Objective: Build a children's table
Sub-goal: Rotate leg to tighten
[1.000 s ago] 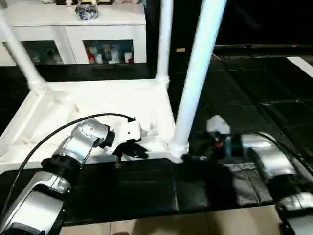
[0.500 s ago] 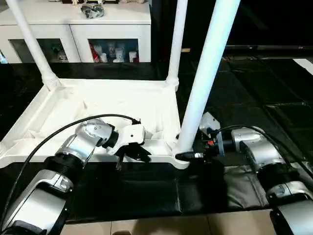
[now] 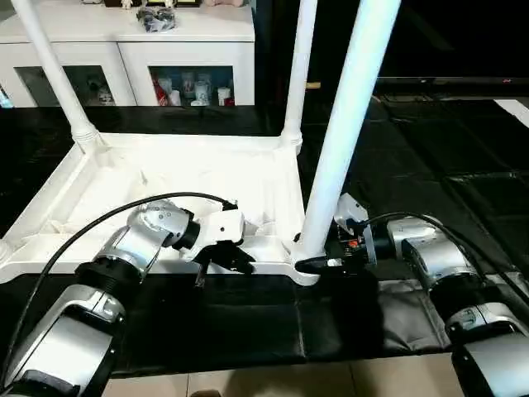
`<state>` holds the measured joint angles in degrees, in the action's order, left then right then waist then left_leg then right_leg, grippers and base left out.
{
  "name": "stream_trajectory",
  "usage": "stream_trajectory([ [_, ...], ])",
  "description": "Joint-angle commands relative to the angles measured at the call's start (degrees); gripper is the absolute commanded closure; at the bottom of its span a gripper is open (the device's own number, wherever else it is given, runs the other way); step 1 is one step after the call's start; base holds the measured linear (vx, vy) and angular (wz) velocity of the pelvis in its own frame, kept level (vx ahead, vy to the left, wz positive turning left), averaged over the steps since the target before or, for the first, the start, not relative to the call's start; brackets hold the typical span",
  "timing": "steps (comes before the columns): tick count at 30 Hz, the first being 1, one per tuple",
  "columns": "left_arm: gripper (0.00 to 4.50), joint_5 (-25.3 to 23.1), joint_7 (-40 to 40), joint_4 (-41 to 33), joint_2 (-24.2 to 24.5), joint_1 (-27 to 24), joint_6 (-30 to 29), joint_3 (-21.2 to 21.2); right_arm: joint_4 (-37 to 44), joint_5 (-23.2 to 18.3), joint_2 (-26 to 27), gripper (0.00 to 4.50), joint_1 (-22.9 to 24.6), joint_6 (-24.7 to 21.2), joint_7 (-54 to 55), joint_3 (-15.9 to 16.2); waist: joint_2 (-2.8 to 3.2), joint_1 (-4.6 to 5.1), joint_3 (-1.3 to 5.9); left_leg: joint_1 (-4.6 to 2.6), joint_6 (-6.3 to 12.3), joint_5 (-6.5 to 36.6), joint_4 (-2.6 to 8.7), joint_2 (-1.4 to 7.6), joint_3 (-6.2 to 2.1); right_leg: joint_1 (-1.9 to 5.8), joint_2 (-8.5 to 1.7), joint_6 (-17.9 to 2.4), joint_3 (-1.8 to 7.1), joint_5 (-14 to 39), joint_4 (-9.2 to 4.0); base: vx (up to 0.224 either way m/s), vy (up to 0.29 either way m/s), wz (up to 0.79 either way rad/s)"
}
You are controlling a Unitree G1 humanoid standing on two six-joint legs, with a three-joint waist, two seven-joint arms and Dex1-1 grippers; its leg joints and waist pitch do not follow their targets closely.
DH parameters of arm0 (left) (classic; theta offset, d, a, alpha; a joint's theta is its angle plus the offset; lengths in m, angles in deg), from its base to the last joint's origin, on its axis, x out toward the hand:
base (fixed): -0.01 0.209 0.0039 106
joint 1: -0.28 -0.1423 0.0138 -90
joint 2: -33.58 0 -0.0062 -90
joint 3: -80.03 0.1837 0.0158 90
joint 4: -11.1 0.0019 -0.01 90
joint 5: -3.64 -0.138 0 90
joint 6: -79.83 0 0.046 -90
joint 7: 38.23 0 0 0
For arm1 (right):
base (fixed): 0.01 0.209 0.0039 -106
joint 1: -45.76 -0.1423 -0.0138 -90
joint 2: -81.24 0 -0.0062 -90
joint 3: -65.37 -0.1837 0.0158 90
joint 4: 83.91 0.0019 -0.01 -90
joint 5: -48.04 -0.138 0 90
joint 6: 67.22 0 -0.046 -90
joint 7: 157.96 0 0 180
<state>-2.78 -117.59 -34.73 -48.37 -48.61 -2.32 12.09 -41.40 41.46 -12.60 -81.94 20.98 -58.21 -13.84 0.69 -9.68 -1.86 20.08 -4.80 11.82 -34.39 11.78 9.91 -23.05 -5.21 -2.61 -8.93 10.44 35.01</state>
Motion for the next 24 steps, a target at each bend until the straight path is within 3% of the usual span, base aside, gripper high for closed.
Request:
stream_trajectory([
  [1,4.50,-0.8,-0.1,0.5,-1.1,0.8,-0.8,1.1,1.0,-1.2,0.8,1.75,0.1,-0.6,-0.3,-0.6,-0.03,0.47,3.54,-0.08,3.40,7.3,3.82,2.47,-0.49,3.42,-4.68,-7.8,4.36,13.9,-4.35,0.000,0.000,0.00],
  [4,4.50,0.2,3.3,0.7,-2.7,1.2,-5.1,-0.6,2.5,-2.8,2.3,1.75,1.8,-3.0,2.7,-2.4,-0.09,0.39,3.38,-0.24,3.23,7.7,3.90,2.57,-0.45,3.33,-4.68,-8.0,4.38,14.3,-4.54,0.000,0.000,0.00],
  [7,4.50,2.6,9.5,0.1,-6.1,1.6,-10.6,-4.0,5.8,-4.0,6.0,1.75,4.7,-6.1,12.2,-4.8,-0.30,0.67,3.10,-0.42,2.25,8.9,4.15,2.49,-0.46,3.33,-4.78,-6.8,4.31,18.4,-5.09,0.000,0.000,0.00],
  [8,4.50,2.8,13.8,-0.8,-8.1,1.7,-13.5,-5.1,6.9,-3.4,8.9,1.75,6.0,-7.8,19.5,-5.6,-0.46,0.95,3.05,-0.17,1.64,8.7,4.30,2.41,-0.60,3.49,-4.88,-5.9,4.32,20.1,-5.19,0.000,0.000,0.00],
  [10,4.50,2.7,17.1,-1.3,-9.6,1.9,-15.5,-5.8,7.3,-3.3,11.3,1.75,6.7,-8.8,23.9,-6.2,-0.51,1.55,2.94,-0.47,1.00,10.3,4.38,2.07,-0.64,3.29,-5.00,-4.4,4.06,24.5,-5.99,0.000,0.000,0.00],
  [11,4.50,2.7,20.8,-2.5,-11.7,2.0,-18.2,-6.6,6.2,-3.4,14.6,1.75,6.3,-9.9,30.3,-7.5,-0.48,1.84,2.96,-0.37,0.94,9.9,4.38,2.01,-0.70,3.32,-5.11,-4.1,4.09,25.1,-6.09,0.000,0.000,0.00],
  [13,4.50,2.6,22.4,-3.2,-12.8,1.9,-19.6,-7.1,5.5,-3.4,16.1,1.75,5.9,-10.3,33.3,-8.2,-0.41,2.29,2.93,-0.17,0.89,9.8,4.46,2.00,-0.81,3.35,-5.01,-3.8,4.01,24.9,-6.19,0.000,0.000,0.00],
  [16,4.50,1.7,29.9,-7.3,-17.9,1.8,-26.0,-8.3,-1.0,-3.3,22.6,1.75,1.5,-9.0,47.7,-11.6,-0.17,3.35,2.98,-0.22,0.19,9.8,4.55,2.08,-0.91,3.22,-5.03,-4.8,4.06,23.2,-5.93,0.000,0.000,0.00],
  [19,4.50,0.9,31.1,-8.4,-18.9,1.9,-26.6,-7.8,-2.8,-2.3,23.8,1.75,0.1,-8.8,51.1,-11.7,-0.25,3.89,3.08,0.05,1.32,8.4,4.32,1.75,-0.72,3.36,-4.81,-5.6,4.15,20.5,-5.82,0.000,0.000,0.00],
  [22,4.50,0.4,31.4,-9.3,-19.0,1.9,-27.0,-7.3,-1.7,-0.9,24.4,1.75,0.5,-8.8,51.5,-11.2,-0.34,3.93,3.46,0.39,3.19,4.6,4.08,1.81,-0.62,3.64,-4.57,-7.6,4.43,11.7,-4.62,0.000,0.000,0.00],
  [24,4.50,-0.1,31.4,-9.5,-18.3,1.7,-26.9,-6.9,-0.7,-0.6,24.2,1.20,1.4,-8.8,50.7,-11.1,-0.24,3.92,3.41,0.39,3.98,4.2,4.02,1.80,-0.55,3.72,-4.62,-8.5,4.40,9.9,-4.47,0.000,0.000,0.00],
])
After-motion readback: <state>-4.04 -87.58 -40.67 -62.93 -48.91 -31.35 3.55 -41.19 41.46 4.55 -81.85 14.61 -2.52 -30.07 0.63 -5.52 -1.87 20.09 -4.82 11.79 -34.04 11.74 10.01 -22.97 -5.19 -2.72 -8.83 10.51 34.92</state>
